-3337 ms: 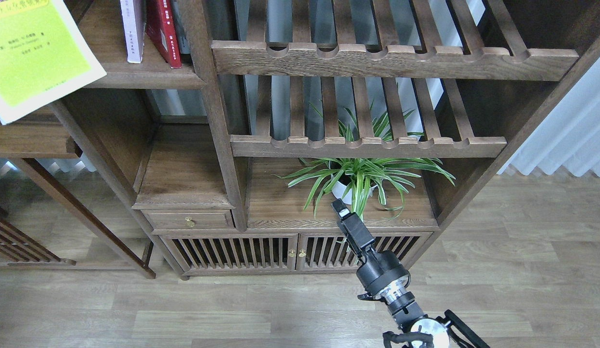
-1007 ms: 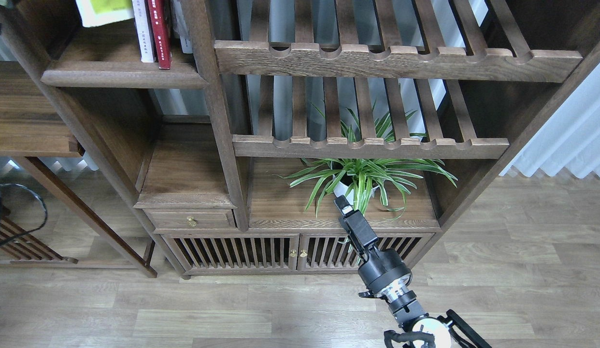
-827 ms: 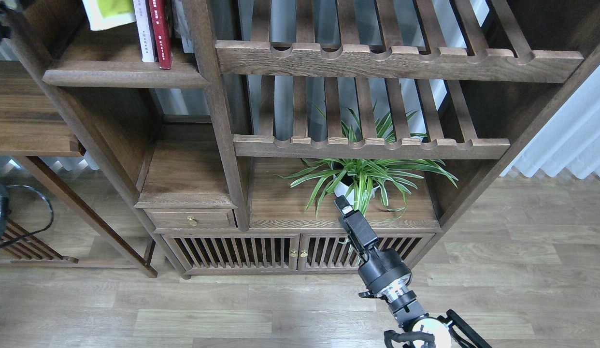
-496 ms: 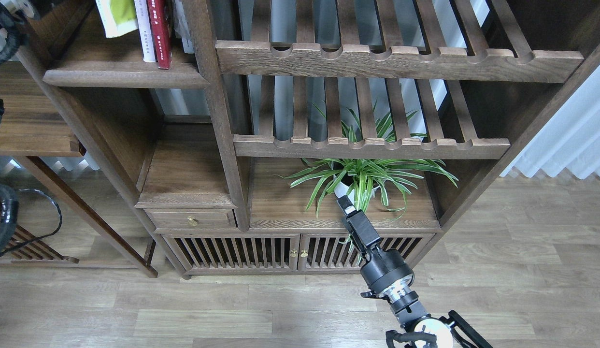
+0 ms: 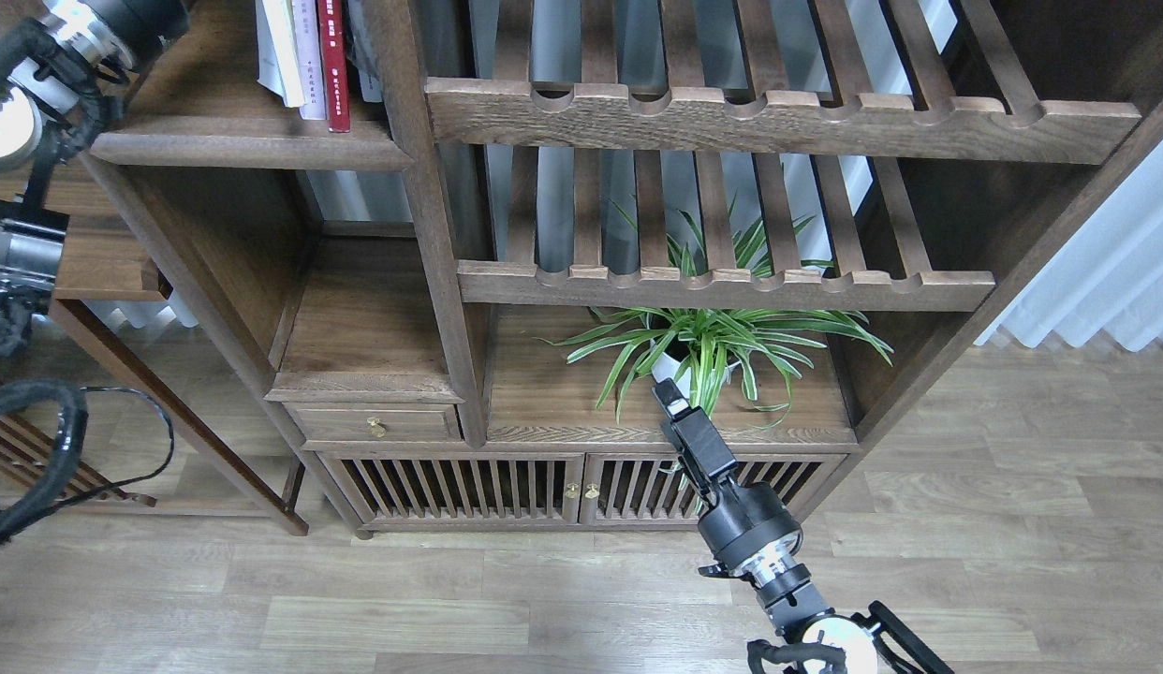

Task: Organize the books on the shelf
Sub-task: 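Withdraw the left gripper down from the top shelf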

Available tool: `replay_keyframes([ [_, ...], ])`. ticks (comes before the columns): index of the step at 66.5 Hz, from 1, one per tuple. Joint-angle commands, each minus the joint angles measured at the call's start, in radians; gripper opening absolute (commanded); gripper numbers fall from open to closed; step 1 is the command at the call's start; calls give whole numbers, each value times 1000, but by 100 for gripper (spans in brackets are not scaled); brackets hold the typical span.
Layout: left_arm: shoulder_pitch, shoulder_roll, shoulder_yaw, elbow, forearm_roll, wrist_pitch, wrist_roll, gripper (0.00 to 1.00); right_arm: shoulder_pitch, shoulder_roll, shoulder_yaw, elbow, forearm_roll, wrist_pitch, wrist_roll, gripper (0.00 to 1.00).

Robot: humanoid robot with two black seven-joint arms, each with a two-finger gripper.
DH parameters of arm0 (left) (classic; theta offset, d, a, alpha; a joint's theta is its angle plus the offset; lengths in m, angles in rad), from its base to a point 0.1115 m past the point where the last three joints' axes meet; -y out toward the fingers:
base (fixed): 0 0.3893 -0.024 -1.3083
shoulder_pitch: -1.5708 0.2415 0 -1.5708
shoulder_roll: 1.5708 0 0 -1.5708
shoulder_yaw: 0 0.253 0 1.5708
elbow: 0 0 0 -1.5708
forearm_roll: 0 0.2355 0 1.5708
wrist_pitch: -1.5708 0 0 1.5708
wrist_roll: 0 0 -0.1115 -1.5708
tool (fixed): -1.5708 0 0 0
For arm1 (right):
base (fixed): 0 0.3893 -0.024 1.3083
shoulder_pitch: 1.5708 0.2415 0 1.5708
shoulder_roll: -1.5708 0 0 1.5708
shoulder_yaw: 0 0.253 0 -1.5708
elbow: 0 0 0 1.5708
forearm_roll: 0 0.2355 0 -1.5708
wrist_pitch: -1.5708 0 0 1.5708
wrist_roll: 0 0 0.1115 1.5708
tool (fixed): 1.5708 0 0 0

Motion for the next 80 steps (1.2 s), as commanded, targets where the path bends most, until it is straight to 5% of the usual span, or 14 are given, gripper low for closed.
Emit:
replay_keyframes([
  [1, 54, 0, -11, -15, -48, 0, -29, 81, 0, 0, 1, 6, 9, 20, 0, 100],
  [17, 117, -10, 3, -16, -183, 0, -233, 90, 0, 0, 1, 14, 11, 51, 0, 100],
  [25, 140, -39, 3, -25, -186, 0, -284, 98, 0, 0, 1, 14, 11, 51, 0, 100],
  [80, 254, -84, 104, -55, -186, 0, -273, 99, 0, 0, 1, 18, 37, 56, -1, 100],
])
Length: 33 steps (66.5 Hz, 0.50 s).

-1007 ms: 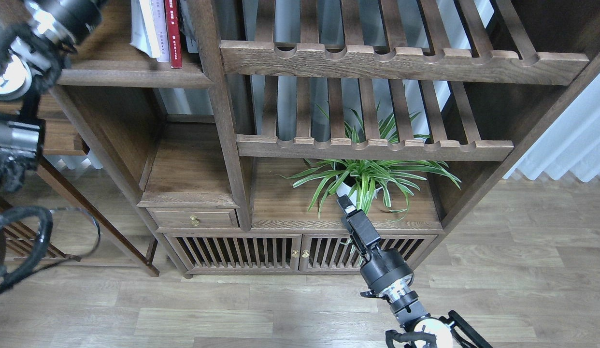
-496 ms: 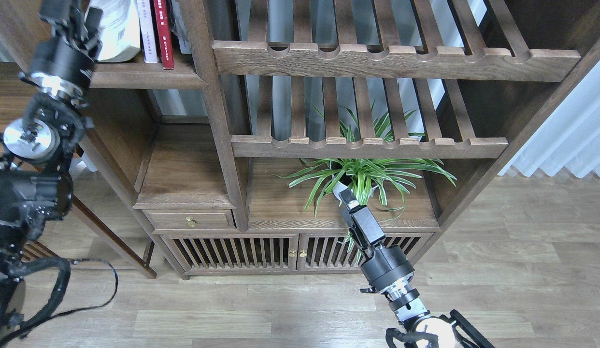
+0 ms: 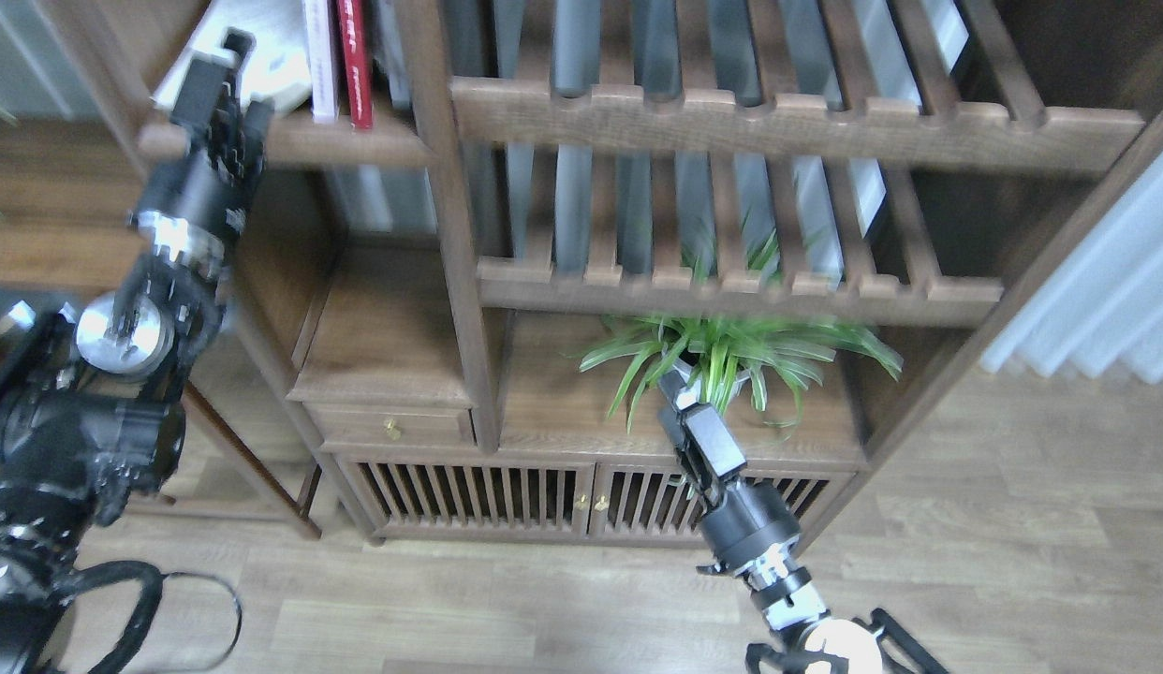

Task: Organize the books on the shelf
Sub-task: 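Withdraw the left gripper down from the top shelf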

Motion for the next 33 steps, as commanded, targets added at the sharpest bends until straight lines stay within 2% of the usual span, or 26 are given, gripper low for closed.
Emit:
replay_keyframes([
  [1, 3, 19, -4, -12, 0, -4, 6, 99, 0, 0, 0, 0, 1, 0, -1, 100],
  [6, 23, 45, 4, -46, 3, -4, 18, 99, 0, 0, 0, 0, 0, 0, -1, 100],
  [10, 46, 76, 19, -89, 4, -4, 45, 99, 0, 0, 0, 5, 1, 0, -1, 100],
  [17, 123, 111, 25, -197, 1, -4, 111, 99, 0, 0, 0, 11, 1, -2, -1, 100],
  [23, 238, 151, 39, -355, 1, -4, 165, 99, 0, 0, 0, 11, 1, -2, -2, 100],
  [27, 286, 185, 51, -429, 0, -4, 185, 99, 0, 0, 0, 11, 1, -3, -2, 100],
  [33, 358, 226, 87, -518, 0, -4, 190, 99, 0, 0, -1, 12, 1, -5, -2, 100],
])
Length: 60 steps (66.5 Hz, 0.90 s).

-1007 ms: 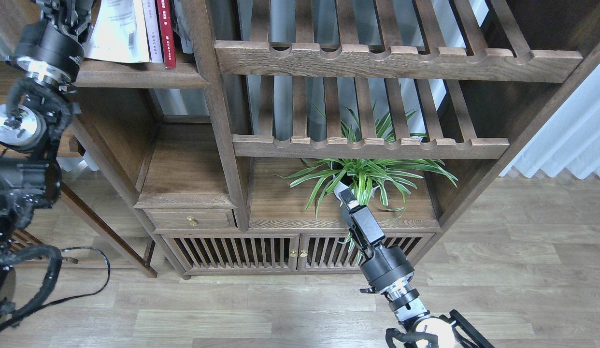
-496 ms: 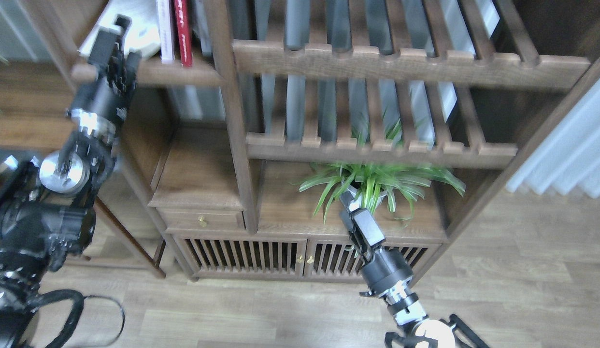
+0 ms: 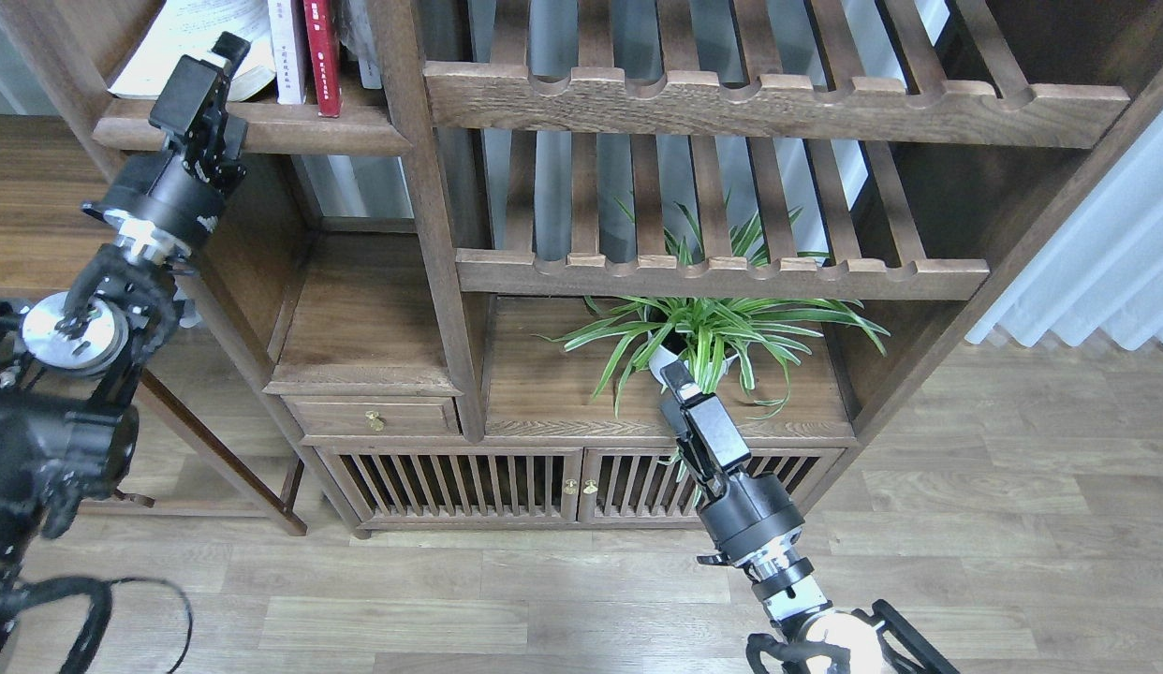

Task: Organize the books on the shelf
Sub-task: 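Withdraw the left gripper down from the top shelf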

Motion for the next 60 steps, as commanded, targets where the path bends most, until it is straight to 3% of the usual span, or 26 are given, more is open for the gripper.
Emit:
replay_keyframes([
  [1, 102, 55, 41, -128, -1, 0, 17, 99, 0, 0, -2, 2, 0, -2, -2, 100],
  [19, 289, 132, 83, -160, -4, 0, 20, 99, 0, 0, -2, 11, 0, -7, -2, 100],
  [60, 355, 124, 205, -105, -31, 0, 12, 99, 2, 0, -19, 34, -2, -16, -8, 100],
])
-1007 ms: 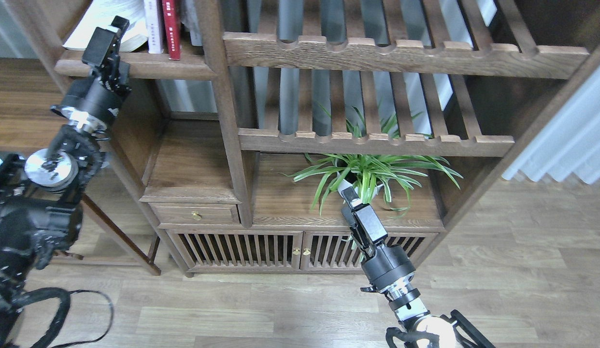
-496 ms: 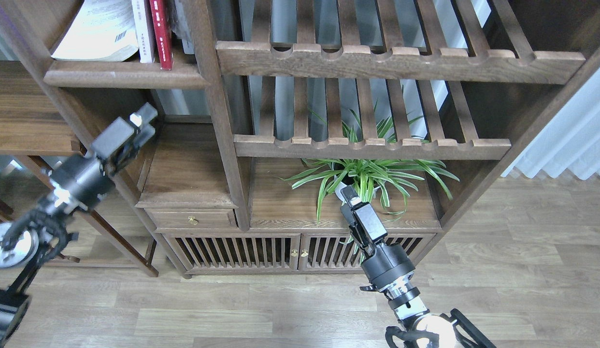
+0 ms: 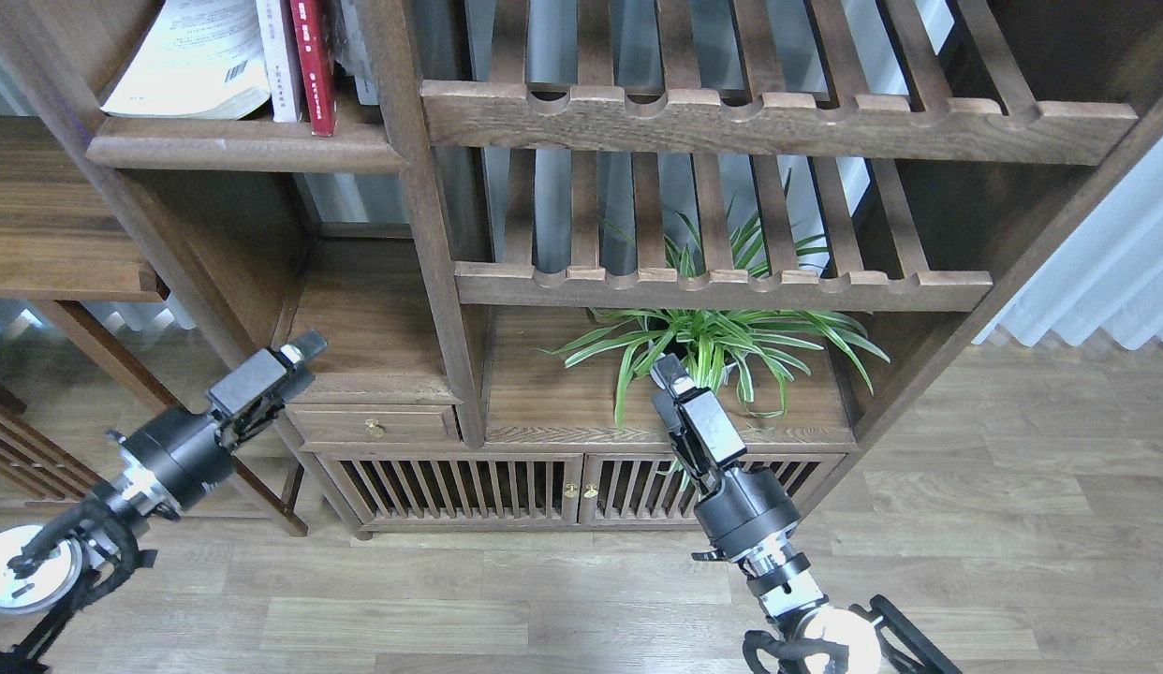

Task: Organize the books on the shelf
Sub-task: 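Withdraw the left gripper down from the top shelf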

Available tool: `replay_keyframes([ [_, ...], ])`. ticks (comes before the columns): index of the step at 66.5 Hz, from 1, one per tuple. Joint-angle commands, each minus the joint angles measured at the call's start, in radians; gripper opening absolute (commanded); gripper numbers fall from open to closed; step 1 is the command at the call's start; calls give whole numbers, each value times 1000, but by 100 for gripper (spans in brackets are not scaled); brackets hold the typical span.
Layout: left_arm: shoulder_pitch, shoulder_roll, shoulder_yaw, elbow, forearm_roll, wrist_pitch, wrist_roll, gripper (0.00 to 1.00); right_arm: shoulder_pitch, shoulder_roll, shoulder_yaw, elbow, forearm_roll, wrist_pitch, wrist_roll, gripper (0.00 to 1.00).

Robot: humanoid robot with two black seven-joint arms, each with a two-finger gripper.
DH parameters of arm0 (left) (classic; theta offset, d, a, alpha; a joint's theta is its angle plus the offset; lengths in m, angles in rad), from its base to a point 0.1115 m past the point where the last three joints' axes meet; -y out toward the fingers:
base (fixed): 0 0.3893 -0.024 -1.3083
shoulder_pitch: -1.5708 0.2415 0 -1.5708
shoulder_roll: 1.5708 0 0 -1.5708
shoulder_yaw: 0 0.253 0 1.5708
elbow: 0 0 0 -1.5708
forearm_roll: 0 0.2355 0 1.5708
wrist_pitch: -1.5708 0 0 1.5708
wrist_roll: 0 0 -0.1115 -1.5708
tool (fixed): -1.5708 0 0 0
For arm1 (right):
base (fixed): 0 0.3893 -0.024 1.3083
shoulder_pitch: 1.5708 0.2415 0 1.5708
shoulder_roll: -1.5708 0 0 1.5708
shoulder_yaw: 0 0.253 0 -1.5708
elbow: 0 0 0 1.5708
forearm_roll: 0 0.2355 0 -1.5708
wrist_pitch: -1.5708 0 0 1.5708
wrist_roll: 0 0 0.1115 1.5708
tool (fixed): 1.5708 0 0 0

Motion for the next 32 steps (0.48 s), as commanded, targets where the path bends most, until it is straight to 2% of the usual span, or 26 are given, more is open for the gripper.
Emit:
replay_keyframes([
  [1, 4, -3, 4, 0, -7, 0, -1, 99, 0, 0, -1, 0, 0, -4, 0, 100],
  [32, 0, 6, -13, -8, -7, 0, -1, 99, 1, 0, -32, 0, -9, -18, 3, 100],
])
